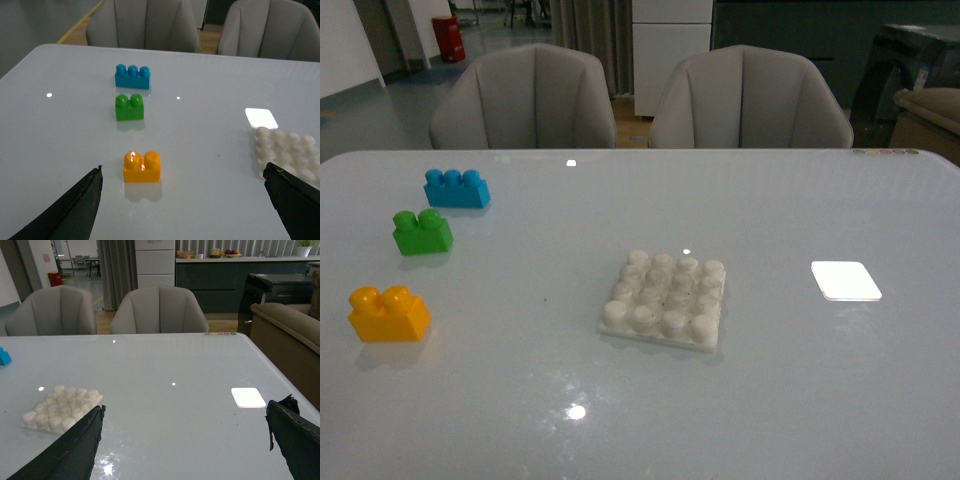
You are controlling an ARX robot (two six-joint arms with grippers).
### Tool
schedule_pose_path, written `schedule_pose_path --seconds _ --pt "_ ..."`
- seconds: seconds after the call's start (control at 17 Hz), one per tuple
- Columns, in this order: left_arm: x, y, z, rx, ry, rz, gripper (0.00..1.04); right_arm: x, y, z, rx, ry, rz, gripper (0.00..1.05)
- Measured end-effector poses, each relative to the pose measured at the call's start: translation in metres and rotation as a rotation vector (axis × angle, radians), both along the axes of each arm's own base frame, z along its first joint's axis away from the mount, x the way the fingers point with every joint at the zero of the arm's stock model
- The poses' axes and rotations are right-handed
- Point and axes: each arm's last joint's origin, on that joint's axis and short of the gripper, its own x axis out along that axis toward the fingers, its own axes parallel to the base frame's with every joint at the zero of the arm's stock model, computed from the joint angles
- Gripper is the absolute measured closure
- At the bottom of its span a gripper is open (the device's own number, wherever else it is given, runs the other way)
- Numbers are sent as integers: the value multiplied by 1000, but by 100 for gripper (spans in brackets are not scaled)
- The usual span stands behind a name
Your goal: Insert yellow block into base center
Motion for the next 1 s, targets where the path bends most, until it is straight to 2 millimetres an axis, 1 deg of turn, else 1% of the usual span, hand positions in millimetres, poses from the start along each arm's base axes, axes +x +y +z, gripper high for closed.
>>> schedule_pose_path --seconds 0.06,0.18,0.47,0.53,0.65,0.76,0.82,1.0 --pt "27 3 2 21 1 -17 7 0 0 0 0 0 0 6" --pt "53 6 -1 40 25 -26 7 0 0 0 0 0 0 6" --pt "92 8 -21 49 128 -64 7 0 0 0 0 0 0 6" --pt "103 8 -28 47 163 -75 7 0 0 0 0 0 0 6" --pt "137 11 -54 60 270 -99 7 0 0 0 0 0 0 6" --pt "161 20 -68 62 323 -88 7 0 0 0 0 0 0 6" --pt "168 26 -73 61 350 -81 7 0 0 0 0 0 0 6" --pt "173 38 -87 46 422 -68 7 0 0 0 0 0 0 6"
